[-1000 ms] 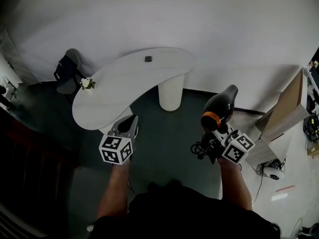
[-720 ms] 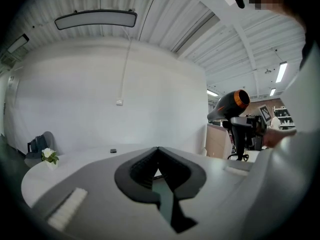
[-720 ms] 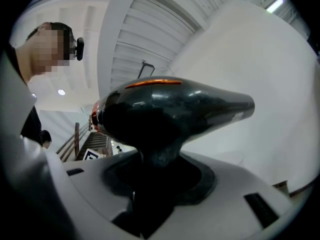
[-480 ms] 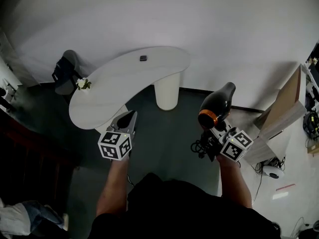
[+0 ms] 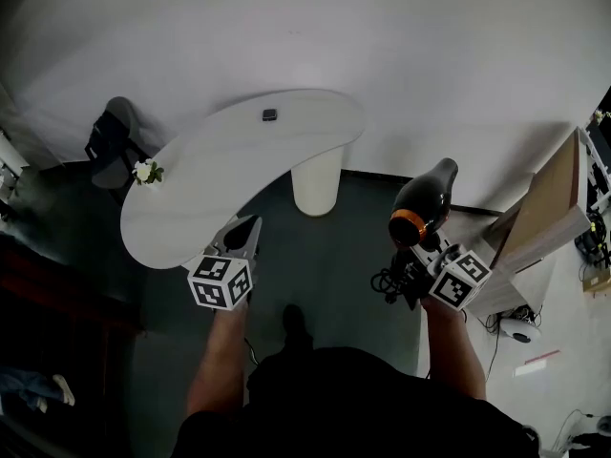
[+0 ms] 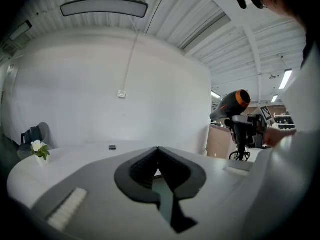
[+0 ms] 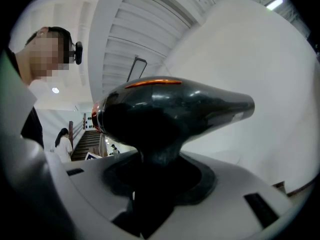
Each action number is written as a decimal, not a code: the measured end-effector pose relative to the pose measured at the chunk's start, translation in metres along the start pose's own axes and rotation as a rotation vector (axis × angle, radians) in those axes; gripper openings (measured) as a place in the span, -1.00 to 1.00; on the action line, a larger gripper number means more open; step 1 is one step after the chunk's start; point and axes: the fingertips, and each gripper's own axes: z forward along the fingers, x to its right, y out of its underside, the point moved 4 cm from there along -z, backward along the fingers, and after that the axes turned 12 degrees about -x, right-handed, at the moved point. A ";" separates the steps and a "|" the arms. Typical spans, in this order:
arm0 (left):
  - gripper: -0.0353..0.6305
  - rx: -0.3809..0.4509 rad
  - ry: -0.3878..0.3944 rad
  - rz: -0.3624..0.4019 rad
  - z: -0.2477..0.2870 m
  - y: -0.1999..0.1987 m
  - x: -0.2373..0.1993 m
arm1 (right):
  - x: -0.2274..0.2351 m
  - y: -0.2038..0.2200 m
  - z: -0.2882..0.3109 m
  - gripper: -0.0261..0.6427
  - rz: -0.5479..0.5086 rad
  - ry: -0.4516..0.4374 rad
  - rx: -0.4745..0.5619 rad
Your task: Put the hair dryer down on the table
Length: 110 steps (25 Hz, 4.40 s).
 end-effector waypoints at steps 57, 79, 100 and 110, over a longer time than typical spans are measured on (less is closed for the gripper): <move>-0.87 -0.017 -0.092 -0.042 0.326 -0.168 -0.270 | 0.291 -0.105 0.393 -0.42 0.060 -0.252 -0.102; -0.87 -0.032 -0.030 -0.110 0.361 -0.153 -0.372 | 0.319 -0.076 0.549 -0.42 0.036 -0.187 -0.283; -0.87 -0.107 -0.112 -0.248 0.397 -0.123 -0.412 | 0.432 0.044 0.689 -0.42 0.113 -0.089 -0.715; -0.87 -0.130 -0.132 -0.272 0.404 -0.118 -0.425 | 0.470 0.099 0.724 -0.41 0.195 0.039 -0.876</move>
